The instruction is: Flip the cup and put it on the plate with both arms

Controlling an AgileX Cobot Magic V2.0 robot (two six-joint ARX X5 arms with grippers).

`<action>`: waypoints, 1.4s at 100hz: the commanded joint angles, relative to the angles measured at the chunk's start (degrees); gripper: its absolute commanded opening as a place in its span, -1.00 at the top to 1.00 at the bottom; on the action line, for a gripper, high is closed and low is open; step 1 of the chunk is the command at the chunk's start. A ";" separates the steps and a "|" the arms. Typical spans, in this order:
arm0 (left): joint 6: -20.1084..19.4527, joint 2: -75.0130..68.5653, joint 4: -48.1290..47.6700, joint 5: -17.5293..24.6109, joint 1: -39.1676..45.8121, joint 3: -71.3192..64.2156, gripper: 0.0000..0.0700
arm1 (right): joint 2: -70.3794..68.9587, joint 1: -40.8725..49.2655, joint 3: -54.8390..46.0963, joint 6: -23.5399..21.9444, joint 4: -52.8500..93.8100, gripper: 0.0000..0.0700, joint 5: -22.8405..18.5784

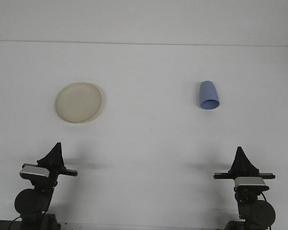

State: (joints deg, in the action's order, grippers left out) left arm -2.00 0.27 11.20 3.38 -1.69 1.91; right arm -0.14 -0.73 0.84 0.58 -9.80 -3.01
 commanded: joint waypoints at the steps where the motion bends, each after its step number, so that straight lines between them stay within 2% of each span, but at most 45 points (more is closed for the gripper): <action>1: -0.11 -0.09 0.81 0.00 -0.04 -1.09 0.97 | 0.07 0.02 -0.13 -0.76 -0.83 1.00 0.00; 27: -0.11 -0.09 0.81 0.00 -0.04 -1.09 0.97 | 0.07 0.02 0.26 -1.90 -0.83 1.00 0.00; 45: -0.11 -0.09 0.81 0.00 -0.04 -1.09 0.97 | 0.04 0.02 4.26 -2.67 1.57 1.00 0.02; 72: -0.11 -0.09 0.81 0.00 -0.04 -1.09 0.97 | -4.00 0.02 19.06 -2.78 21.75 1.00 0.07; 102: -0.11 -0.09 0.81 0.00 -0.04 -1.09 0.97 | -23.37 0.02 41.88 -2.82 48.59 1.00 0.02; 126: -0.11 -0.09 0.83 0.00 -0.04 -1.09 0.97 | -35.41 0.02 51.80 -2.73 56.57 0.99 0.00; 134: -0.11 -0.09 0.83 0.00 -0.04 -1.09 0.97 | -36.87 0.02 51.98 -2.73 56.41 0.94 0.00; 140: -0.11 -0.09 0.81 0.00 -0.04 -1.09 0.97 | -37.57 0.02 51.98 -2.73 56.57 0.75 0.00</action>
State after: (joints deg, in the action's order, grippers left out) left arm -2.00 0.27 11.18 3.38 -1.67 1.91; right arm -37.23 -0.73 52.12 -1.72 47.11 -3.01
